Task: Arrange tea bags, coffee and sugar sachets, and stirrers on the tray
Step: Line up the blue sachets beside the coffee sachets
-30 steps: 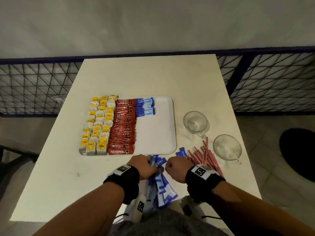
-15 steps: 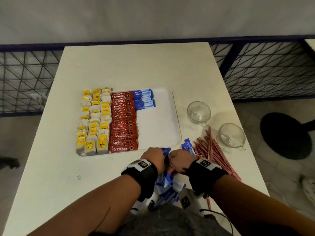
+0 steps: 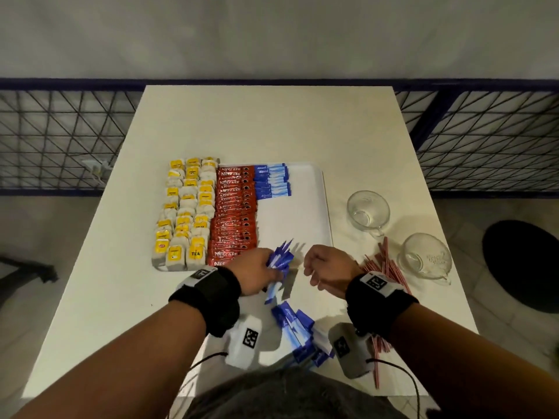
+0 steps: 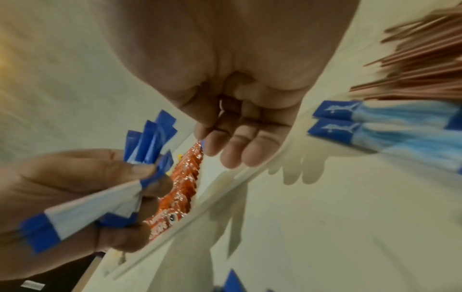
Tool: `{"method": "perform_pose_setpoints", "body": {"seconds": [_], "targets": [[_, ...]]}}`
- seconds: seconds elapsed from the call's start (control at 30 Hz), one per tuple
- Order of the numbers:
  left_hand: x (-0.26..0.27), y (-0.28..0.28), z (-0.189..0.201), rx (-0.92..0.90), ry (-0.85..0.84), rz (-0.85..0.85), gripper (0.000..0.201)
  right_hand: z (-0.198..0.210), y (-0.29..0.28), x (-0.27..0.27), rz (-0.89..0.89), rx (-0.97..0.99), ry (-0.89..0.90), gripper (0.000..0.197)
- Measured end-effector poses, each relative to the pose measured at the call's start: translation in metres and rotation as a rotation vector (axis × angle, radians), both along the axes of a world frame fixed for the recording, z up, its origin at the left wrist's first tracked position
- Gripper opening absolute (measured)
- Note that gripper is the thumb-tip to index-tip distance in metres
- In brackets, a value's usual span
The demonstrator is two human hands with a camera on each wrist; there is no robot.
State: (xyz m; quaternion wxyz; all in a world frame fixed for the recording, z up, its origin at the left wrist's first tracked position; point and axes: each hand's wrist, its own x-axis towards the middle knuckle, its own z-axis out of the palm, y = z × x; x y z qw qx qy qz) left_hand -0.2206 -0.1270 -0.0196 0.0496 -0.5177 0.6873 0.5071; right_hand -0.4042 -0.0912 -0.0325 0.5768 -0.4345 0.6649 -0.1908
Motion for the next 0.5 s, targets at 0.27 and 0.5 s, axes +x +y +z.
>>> {"method": "perform_pose_setpoints", "body": {"seconds": [0.27,0.5], "targets": [[-0.004,0.0,0.012,0.086,0.549,0.676,0.01,0.018,-0.021,0.023,0.18,-0.134,-0.102,0.032],[-0.005,-0.003,0.012,0.074,0.523,0.814,0.011,0.022,-0.028,0.023,0.084,-0.105,-0.133,0.02]]}}
